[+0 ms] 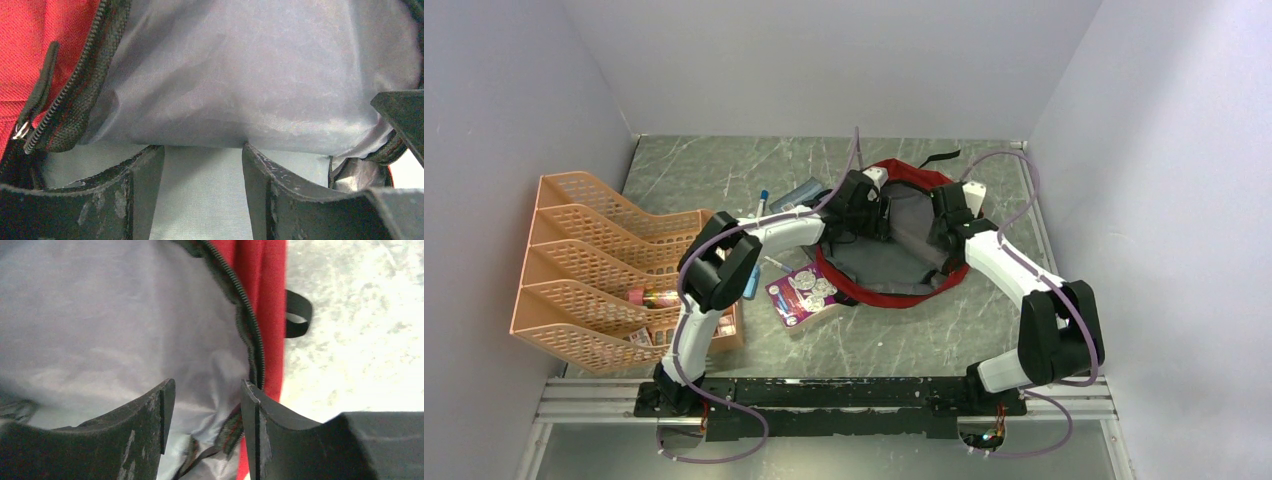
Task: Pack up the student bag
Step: Adjust the student bag at the center of the board.
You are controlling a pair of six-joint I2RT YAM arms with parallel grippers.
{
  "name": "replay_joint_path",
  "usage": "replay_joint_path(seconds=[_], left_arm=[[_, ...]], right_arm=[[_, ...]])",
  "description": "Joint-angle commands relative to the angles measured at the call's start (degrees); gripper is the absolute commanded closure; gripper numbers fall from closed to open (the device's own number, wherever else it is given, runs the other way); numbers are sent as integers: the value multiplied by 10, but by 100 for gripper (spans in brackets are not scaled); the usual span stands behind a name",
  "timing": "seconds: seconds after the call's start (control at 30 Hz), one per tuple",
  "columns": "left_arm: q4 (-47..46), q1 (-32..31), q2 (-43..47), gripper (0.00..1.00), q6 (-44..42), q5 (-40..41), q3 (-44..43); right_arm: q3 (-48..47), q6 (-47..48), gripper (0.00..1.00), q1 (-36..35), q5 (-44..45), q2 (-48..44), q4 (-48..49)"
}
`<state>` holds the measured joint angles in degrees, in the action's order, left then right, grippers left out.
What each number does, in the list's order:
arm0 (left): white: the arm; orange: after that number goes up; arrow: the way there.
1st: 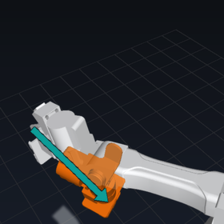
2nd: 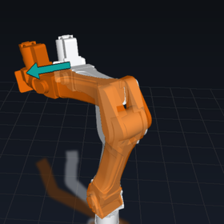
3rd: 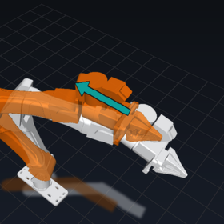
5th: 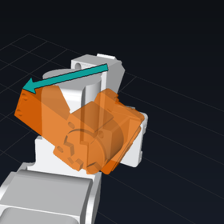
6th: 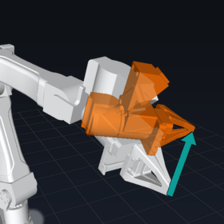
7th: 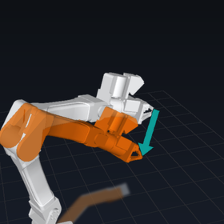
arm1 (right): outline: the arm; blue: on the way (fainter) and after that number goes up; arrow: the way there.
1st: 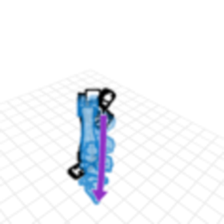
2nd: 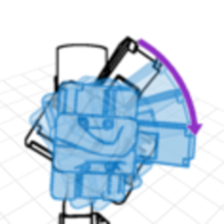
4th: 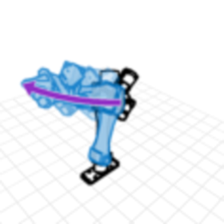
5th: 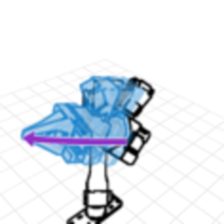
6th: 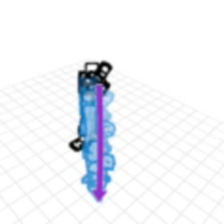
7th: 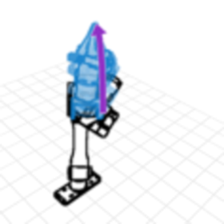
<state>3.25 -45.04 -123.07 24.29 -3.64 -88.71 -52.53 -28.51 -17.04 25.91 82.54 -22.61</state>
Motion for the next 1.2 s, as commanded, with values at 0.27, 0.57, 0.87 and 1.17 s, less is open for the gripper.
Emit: replay_joint_path(seconds=[0.27, 0.57, 0.87, 1.17], left_arm=[[-2, 19, 12, 38, -20, 3, -11], [34, 25, 118, 36, -30, 15, -5], [59, 46, 232, 35, -7, 35, 70], [112, 104, 372, 34, 19, 104, 184]], right_arm=[[46, 12, 40, 95, -58, 13, 19], [10, 14, 40, 98, -46, -100, -8], [4, 3, 39, 93, -149, -190, 20], [-39, 19, 37, -66, -109, -126, 68]])
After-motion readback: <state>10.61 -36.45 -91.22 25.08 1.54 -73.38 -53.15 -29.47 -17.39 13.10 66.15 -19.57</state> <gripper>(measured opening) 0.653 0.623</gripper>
